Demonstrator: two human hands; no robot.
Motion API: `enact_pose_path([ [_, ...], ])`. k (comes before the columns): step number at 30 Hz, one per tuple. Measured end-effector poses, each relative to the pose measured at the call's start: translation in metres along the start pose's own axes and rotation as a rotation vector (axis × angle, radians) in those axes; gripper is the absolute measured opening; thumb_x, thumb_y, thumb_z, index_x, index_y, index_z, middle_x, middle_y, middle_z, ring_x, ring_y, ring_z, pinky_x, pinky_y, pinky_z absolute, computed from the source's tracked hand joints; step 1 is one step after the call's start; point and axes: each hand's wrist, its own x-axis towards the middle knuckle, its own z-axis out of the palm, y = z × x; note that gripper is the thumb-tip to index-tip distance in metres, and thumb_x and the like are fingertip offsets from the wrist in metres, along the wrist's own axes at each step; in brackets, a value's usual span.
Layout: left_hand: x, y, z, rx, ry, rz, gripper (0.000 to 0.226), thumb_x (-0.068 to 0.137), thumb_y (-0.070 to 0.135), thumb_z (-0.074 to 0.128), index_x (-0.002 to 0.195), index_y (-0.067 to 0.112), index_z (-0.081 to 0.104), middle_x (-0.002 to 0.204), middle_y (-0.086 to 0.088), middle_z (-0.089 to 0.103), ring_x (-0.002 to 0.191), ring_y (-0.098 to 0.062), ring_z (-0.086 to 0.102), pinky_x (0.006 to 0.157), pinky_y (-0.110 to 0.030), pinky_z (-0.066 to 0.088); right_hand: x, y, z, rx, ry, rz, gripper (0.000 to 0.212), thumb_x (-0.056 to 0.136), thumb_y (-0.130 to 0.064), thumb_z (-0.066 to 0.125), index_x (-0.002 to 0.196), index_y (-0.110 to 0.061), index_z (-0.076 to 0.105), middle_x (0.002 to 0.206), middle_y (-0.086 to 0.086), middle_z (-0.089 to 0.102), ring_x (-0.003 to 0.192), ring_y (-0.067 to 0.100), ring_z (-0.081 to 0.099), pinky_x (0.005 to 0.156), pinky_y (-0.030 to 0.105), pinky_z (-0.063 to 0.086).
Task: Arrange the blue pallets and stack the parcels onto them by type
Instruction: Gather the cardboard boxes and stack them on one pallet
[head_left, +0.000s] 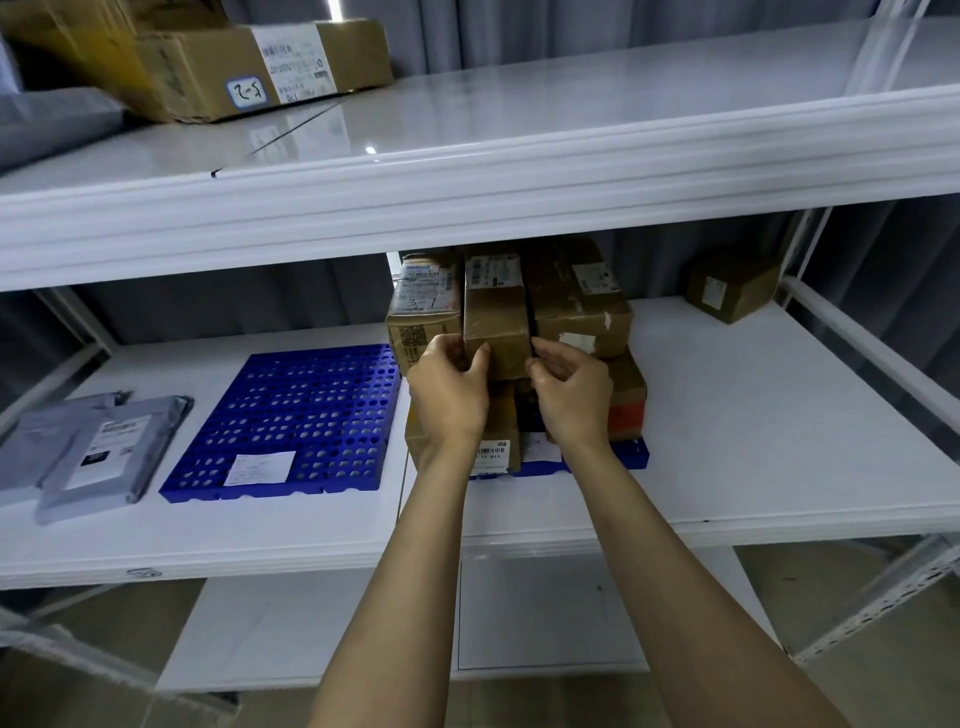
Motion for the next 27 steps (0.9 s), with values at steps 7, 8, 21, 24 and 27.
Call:
enact_pose_path([
  [7, 0.003, -0.002, 0.005, 0.048, 0.031, -0.004, 0.028, 0.089, 0.028, 0.067, 0.111, 0.01, 0.066, 0.104, -0.003, 0.071, 0.086, -0.008, 0.061, 0.07, -0.013, 0.045, -0.001, 0.002, -0.001, -0.004, -0.018, -0.006, 0.029, 0.091, -0.011, 0.062, 0.119, -0.014, 0.067, 0.11, -0.007, 0.069, 0.094, -0.003, 0.059, 0.088, 0.016, 0.049],
  [8, 0.003, -0.002, 0.006, 0.045, 0.039, 0.002, 0.028, 0.089, 0.028, 0.067, 0.111, 0.011, 0.066, 0.104, -0.004, 0.071, 0.089, -0.01, 0.064, 0.072, -0.016, 0.047, -0.001, 0.002, -0.001, 0.0, -0.02, -0.001, 0.029, 0.091, -0.011, 0.062, 0.119, -0.014, 0.067, 0.112, -0.007, 0.069, 0.095, -0.003, 0.059, 0.086, 0.014, 0.048],
  [21, -0.003, -0.012, 0.008, 0.034, 0.013, 0.012, 0.026, 0.09, 0.023, 0.066, 0.113, 0.011, 0.064, 0.107, -0.002, 0.068, 0.09, -0.005, 0.059, 0.075, -0.015, 0.045, -0.001, 0.007, 0.005, -0.01, -0.059, 0.02, 0.034, 0.091, -0.008, 0.06, 0.125, -0.012, 0.064, 0.121, 0.0, 0.067, 0.107, 0.007, 0.063, 0.087, 0.014, 0.049],
  [24, -0.004, -0.013, 0.007, 0.037, -0.001, 0.015, 0.029, 0.09, 0.024, 0.066, 0.116, 0.011, 0.064, 0.109, -0.002, 0.068, 0.093, -0.006, 0.059, 0.075, -0.013, 0.044, -0.003, 0.006, 0.004, -0.013, -0.056, 0.012, 0.035, 0.091, -0.007, 0.06, 0.125, -0.011, 0.063, 0.121, 0.0, 0.067, 0.107, 0.006, 0.063, 0.084, 0.01, 0.048],
  [27, -0.01, -0.016, 0.005, 0.032, 0.002, 0.02, 0.028, 0.089, 0.024, 0.067, 0.114, 0.011, 0.065, 0.108, -0.001, 0.069, 0.092, -0.005, 0.06, 0.07, -0.006, 0.04, -0.008, 0.006, 0.001, -0.012, -0.026, 0.009, 0.033, 0.091, -0.006, 0.06, 0.123, -0.012, 0.064, 0.119, 0.0, 0.068, 0.104, 0.006, 0.064, 0.087, 0.016, 0.05],
])
